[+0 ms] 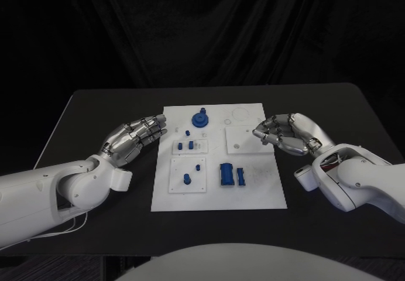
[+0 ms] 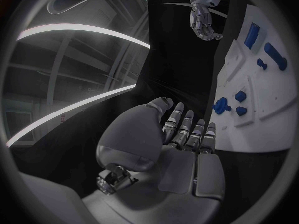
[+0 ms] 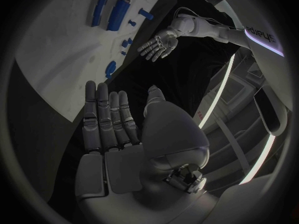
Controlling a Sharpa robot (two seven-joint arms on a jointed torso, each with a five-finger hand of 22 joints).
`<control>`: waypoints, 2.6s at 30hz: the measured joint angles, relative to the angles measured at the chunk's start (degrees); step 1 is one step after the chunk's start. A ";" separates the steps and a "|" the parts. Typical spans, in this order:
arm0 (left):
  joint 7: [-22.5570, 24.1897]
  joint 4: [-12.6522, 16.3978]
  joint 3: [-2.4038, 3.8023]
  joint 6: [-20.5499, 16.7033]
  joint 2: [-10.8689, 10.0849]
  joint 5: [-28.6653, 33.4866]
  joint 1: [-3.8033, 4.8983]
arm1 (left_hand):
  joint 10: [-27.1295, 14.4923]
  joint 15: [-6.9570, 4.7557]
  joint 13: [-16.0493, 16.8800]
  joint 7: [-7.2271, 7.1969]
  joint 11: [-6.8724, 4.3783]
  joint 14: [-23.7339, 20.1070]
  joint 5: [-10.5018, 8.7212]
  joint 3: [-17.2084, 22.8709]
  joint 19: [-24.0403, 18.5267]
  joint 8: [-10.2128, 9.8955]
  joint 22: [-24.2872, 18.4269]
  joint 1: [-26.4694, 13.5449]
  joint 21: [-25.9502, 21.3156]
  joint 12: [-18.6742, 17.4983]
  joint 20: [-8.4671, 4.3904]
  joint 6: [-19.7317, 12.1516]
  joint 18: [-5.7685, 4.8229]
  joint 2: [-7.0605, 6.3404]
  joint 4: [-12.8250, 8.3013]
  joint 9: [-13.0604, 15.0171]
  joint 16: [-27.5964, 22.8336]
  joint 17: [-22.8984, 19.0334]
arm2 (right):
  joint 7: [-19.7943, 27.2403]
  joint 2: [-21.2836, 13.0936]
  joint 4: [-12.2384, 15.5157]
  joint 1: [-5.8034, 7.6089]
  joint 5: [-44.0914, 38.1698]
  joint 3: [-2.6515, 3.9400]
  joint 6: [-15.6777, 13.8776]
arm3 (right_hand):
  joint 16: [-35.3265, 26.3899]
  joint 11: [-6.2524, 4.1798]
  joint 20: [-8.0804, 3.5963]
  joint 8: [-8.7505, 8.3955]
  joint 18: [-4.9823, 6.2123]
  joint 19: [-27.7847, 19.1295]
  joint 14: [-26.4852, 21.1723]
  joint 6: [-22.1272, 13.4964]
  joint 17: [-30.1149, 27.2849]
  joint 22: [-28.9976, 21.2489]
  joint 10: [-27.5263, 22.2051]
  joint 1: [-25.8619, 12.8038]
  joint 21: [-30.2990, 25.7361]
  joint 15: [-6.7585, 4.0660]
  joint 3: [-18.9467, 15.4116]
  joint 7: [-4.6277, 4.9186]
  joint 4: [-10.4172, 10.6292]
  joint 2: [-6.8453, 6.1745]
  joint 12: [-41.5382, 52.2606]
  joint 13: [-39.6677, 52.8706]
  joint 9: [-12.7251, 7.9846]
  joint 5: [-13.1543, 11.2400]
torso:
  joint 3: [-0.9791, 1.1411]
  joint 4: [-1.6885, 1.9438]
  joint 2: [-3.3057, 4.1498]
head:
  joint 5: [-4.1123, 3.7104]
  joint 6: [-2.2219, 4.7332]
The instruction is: Assemble the parts on the task board
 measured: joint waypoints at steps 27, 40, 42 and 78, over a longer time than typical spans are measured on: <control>0.91 -6.14 0.00 -5.45 8.89 -5.36 0.20 | -9.83 -5.60 -1.28 -13.30 -8.80 -6.39 -0.90 -11.68 -2.15 -3.78 -4.60 -0.22 -0.45 -13.48 -4.90 -20.49 -0.88 0.82 10.51 -2.71 -11.02 -1.75 | 26.04 2.43 -9.46 -4.78 26.96 -0.02 11.69 | -24.96 -7.28 4.57 -12.74 -4.46 -40.74 -36.83 -35.01 -16.09 -43.25 -28.33 -2.43 -6.74 3.79 0.60 -21.21 -0.05 -1.56 -29.50 -28.55 -21.87 -3.96 | 0.61 -1.79 -4.77 | 1.18 0.00; 0.01 -6.20 1.85 -8.00 10.19 -5.52 -0.17 | -12.83 -9.99 -2.81 -10.69 -11.81 -6.50 -11.93 -11.78 -2.89 -5.28 -6.86 -27.33 -0.97 -17.63 -8.30 -25.71 -3.72 -1.73 4.77 -4.22 -11.64 -2.00 | 25.16 7.78 -11.91 -6.58 29.34 5.34 9.76 | -29.65 -10.21 -1.45 -18.61 -7.14 -45.31 -38.91 -37.46 -17.75 -47.08 -28.95 -27.40 -7.70 -0.20 5.58 -16.72 -5.72 -4.82 -33.88 -30.92 -25.76 -10.36 | 0.53 -1.69 -5.27 | 0.80 2.45; -0.37 -6.01 2.72 -9.72 10.79 -5.51 -0.39 | -12.98 -10.73 -2.89 -10.52 -11.97 -6.56 -13.61 -11.74 -2.96 -5.28 -7.01 -31.55 -0.97 -18.27 -9.65 -26.56 -4.47 -2.26 3.83 -4.29 -11.64 -2.02 | 24.47 10.27 -12.98 -7.37 30.76 7.78 8.11 | -30.45 -10.33 -2.34 -19.17 -7.14 -45.55 -39.05 -37.55 -17.88 -47.63 -29.07 -31.24 -7.93 -0.88 6.34 -16.34 -6.49 -4.99 -34.68 -31.05 -25.91 -11.35 | 0.46 -1.63 -5.53 | 0.61 3.56; -8.33 -4.24 12.03 -45.87 17.39 -5.31 -2.63 | -13.38 -12.22 -3.08 -10.13 -12.35 -6.70 -30.41 -11.59 -3.07 -5.50 -7.25 -67.85 -0.96 -24.29 -12.98 -35.12 -5.34 -7.90 -5.66 -4.50 -11.86 -2.00 | 17.87 17.56 -16.43 -9.71 42.11 14.20 -4.99 | -39.22 -10.94 -11.70 -25.21 -8.02 -46.14 -39.19 -37.70 -18.08 -52.42 -29.28 -65.00 -7.92 -8.67 13.31 -10.96 -16.29 -5.52 -42.87 -31.28 -26.25 -21.72 | -0.51 -0.60 -9.33 | -1.44 15.62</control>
